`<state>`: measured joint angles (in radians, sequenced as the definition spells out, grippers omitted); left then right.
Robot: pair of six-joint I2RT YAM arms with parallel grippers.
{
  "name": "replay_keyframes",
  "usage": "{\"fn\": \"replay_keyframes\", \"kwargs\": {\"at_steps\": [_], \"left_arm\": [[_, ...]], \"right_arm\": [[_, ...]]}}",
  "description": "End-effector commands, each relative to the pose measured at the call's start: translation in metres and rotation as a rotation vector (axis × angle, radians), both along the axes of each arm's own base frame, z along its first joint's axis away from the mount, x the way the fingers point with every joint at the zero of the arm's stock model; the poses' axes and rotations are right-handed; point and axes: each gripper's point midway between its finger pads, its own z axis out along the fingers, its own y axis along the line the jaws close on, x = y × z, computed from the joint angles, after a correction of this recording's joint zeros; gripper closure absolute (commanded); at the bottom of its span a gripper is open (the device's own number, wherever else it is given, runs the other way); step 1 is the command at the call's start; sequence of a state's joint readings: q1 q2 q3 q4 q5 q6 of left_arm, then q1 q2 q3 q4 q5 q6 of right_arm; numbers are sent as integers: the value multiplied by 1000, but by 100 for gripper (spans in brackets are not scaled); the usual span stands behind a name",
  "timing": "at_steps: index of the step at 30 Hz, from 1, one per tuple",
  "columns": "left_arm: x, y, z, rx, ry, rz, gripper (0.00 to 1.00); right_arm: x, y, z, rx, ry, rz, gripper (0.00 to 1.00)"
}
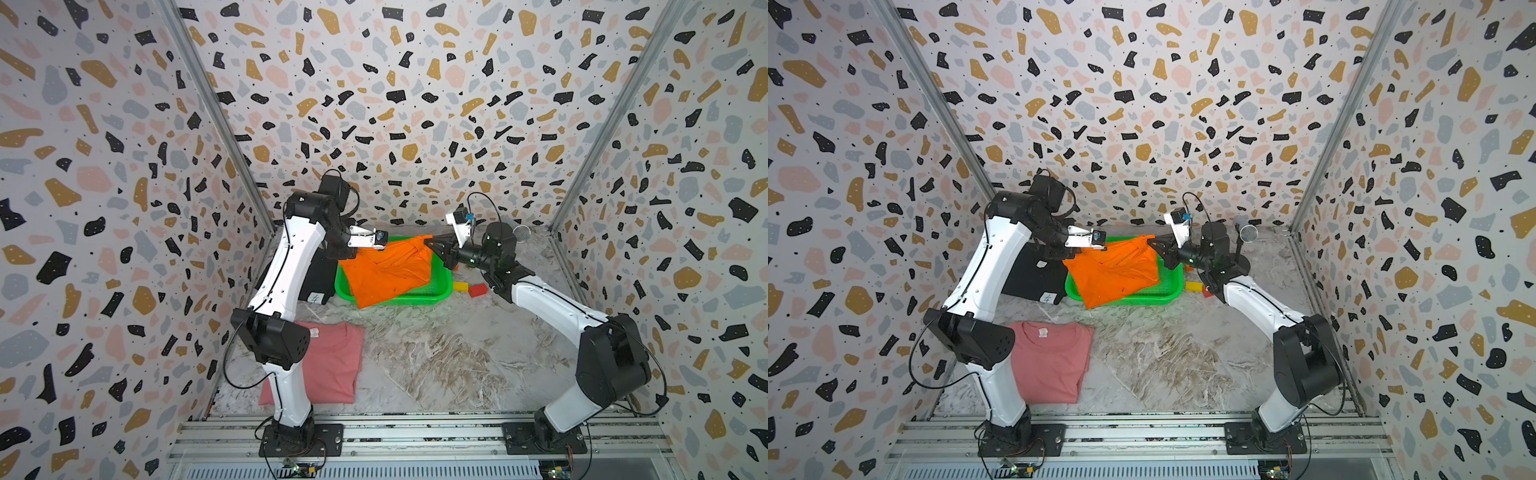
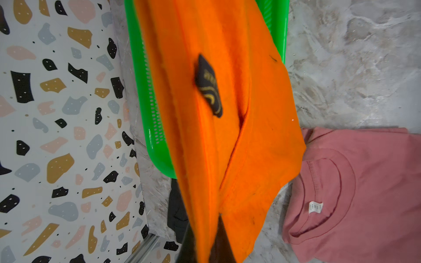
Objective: Put the folded t-shirts into the basket
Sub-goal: Place the T-shirt in the bin.
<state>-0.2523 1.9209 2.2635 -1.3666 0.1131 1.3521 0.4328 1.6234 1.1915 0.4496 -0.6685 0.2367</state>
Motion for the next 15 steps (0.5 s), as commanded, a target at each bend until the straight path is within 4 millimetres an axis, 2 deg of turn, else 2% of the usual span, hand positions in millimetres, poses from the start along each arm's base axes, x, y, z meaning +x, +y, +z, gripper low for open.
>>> {"fn": "replay_keyframes", "kwargs": {"at_steps": [1,4,8,11,15], "left_arm": [[26,6,8,22,-93,-7,100],[32,-4,1,2,-91,-72,100],[50,-13,-11,-10,-114,-114,100],[61,-20,-19,-23,-120,-146,100],[66,-27,-24,-44,-121,-179,100]], "right_arm": [[6,-3,31,35,-101,-32,100],[12,-3,19,17,-87,-50,100],[18,-6,4,-7,-69,-87,100],[19,-8,-8,-18,-41,-99,100],[15,-11,-16,-21,-22,-108,100]]}}
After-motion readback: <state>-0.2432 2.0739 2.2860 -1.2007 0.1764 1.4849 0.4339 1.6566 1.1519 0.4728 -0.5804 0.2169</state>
